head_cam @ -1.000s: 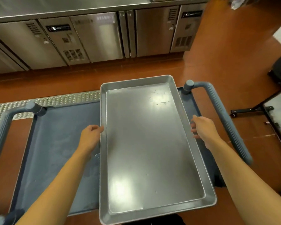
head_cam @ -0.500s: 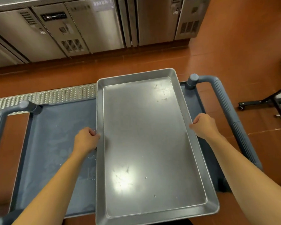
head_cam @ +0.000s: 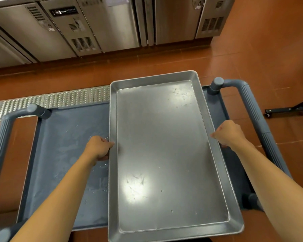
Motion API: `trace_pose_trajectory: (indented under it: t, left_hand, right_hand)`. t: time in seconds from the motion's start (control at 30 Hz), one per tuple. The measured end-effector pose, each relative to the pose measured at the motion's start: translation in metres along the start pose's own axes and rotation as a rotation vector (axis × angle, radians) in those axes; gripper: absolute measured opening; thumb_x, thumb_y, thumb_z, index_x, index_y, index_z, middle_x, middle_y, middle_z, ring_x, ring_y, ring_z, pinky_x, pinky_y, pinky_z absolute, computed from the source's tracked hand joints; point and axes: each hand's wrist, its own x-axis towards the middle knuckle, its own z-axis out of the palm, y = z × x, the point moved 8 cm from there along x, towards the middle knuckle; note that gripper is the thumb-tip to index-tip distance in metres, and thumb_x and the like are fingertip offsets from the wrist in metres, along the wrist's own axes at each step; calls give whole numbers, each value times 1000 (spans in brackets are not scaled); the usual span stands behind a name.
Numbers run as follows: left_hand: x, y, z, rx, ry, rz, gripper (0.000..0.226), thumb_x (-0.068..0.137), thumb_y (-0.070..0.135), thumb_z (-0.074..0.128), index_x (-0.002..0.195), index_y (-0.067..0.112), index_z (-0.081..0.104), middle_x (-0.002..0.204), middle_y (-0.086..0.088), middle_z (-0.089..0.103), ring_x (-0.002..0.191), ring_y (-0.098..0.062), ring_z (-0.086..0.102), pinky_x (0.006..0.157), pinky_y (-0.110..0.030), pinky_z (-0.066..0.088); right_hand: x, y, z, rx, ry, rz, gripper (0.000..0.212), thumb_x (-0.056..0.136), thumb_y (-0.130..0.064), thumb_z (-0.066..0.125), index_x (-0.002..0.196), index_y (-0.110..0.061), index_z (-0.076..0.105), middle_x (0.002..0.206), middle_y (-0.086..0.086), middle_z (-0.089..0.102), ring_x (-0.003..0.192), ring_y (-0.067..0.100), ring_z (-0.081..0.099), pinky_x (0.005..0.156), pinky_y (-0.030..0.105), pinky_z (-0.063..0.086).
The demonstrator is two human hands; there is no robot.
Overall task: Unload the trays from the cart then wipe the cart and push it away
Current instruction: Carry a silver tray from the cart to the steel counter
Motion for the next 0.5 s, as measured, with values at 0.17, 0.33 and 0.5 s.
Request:
trace_pose_trajectory:
  t: [0.17,0.33,0.5]
  left_hand:
    - [3,3,-1,16,-40,26,33,94,4,57,74,17,35,74,-11,42,65,-24,40,55,-34,48]
    - [-2,5,-6,3,-22,57,34,97,8,59,74,18,35,73,-11,40,66,-23,37,51,-32,44]
    - [-13,13,-16,-54,-32,52,22,99,10,61,83,15,46,75,-14,43,60,-21,38,51,-31,41]
  right_hand:
    - [-4,-9,-1,-23,-42,-34,25,92,-5,63,71,-6,50,64,12,51,55,27,51,52,28,42]
    - [-9,-15,-4,-13,-72,-103,23,91,2,56,76,-11,44,73,10,45,64,25,43,59,36,38]
    - [-14,-20,-14,86,-127,-112,30,92,1,58,72,-14,40,70,8,38,61,22,37,58,35,37]
